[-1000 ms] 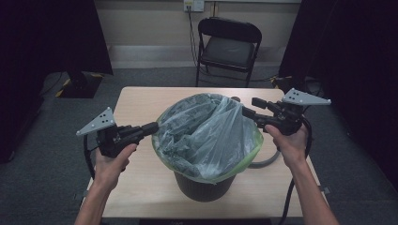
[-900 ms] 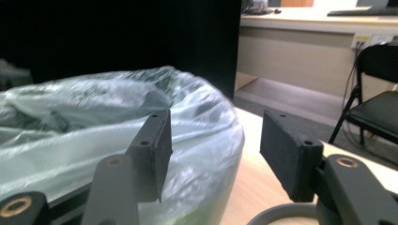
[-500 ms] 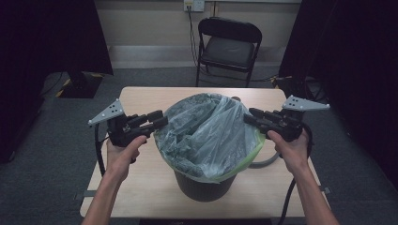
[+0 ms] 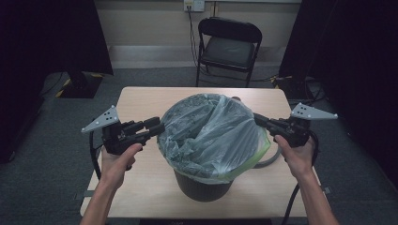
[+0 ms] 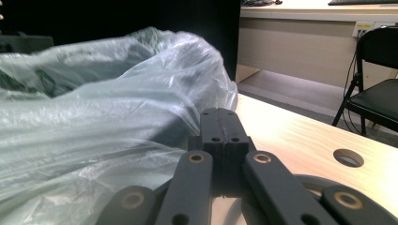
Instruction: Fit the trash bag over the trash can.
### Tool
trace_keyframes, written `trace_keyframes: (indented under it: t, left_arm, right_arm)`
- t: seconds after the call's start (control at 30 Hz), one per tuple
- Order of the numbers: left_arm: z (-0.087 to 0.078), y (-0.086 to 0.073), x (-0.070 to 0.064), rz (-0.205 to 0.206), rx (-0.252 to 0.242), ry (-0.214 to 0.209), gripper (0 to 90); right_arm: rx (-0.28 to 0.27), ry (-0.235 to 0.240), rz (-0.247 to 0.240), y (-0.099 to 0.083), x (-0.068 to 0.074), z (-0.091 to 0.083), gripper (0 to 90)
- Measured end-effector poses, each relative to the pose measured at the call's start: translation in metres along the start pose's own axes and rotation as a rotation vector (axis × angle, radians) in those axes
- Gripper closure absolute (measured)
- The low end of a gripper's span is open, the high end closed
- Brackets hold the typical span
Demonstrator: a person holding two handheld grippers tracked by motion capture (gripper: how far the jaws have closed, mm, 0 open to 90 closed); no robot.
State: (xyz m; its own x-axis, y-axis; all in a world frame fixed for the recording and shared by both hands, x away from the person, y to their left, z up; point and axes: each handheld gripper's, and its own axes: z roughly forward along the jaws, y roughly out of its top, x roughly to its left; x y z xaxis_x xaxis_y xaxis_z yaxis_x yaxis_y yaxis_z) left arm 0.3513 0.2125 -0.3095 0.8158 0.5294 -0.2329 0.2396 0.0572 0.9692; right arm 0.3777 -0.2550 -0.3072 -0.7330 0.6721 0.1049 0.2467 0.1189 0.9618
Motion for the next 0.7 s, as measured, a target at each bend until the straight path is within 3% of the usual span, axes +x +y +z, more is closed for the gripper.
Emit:
trace_keyframes:
  t: [0.1, 0.2, 0.37, 0.4, 0.43, 0.7]
  left_arm:
    - [0.002, 0.001, 0.002, -0.005, -0.005, 0.008, 60.8]
    - [0.004, 0.001, 0.002, -0.002, -0.005, 0.014, 59.8]
    - [0.008, 0.002, 0.002, -0.004, -0.008, 0.011, 58.4]
    - [0.008, 0.002, 0.002, -0.002, -0.004, 0.012, 58.0]
    - [0.009, 0.002, 0.002, -0.002, -0.004, 0.011, 57.3]
    - [0.015, 0.005, 0.008, -0.001, 0.010, 0.015, 57.1]
  right_arm:
    - [0.012, -0.004, -0.001, -0.013, -0.002, 0.004, 90.0]
    - [0.059, -0.011, -0.003, -0.029, -0.004, 0.012, 90.0]
    - [0.087, -0.025, 0.007, -0.042, -0.009, 0.023, 90.0]
    - [0.076, -0.027, 0.010, -0.040, -0.010, 0.022, 89.7]
    - [0.051, -0.041, 0.019, -0.035, -0.011, 0.019, 74.2]
    - [-0.037, -0.092, 0.013, -0.003, -0.015, -0.005, 61.5]
